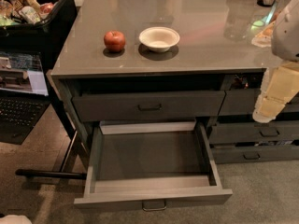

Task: Close middle drawer

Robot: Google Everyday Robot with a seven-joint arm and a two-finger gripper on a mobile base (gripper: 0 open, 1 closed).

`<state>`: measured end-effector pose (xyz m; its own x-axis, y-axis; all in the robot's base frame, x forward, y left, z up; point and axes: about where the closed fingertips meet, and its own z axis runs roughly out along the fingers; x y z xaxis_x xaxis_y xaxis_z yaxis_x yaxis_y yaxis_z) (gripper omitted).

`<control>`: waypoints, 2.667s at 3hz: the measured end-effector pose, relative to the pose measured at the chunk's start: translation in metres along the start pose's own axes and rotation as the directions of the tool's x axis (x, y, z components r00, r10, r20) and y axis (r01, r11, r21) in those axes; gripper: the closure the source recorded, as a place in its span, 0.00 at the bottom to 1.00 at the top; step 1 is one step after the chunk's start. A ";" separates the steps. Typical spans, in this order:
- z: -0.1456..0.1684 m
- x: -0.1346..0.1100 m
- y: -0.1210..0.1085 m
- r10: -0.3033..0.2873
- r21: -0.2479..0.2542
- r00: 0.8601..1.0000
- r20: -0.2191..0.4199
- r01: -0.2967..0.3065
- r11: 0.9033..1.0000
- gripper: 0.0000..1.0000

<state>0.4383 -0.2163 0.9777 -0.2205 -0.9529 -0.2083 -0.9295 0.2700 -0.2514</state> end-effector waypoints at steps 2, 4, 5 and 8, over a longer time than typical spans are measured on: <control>-0.002 -0.001 0.000 -0.008 0.001 1.000 0.009 0.008 1.000 0.00; 0.054 0.019 0.014 -0.016 -0.057 0.999 0.046 0.019 0.998 0.00; 0.116 0.046 0.043 0.009 -0.117 0.995 0.098 0.003 0.993 0.00; 0.245 0.082 0.122 0.103 -0.190 0.979 0.174 -0.069 0.979 0.00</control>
Offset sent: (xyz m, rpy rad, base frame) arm -0.0010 -0.0013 0.0010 0.0166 0.0102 0.0302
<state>0.3794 -0.2280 0.6984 -0.2599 -0.8814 -0.3946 -0.9512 0.3040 -0.0527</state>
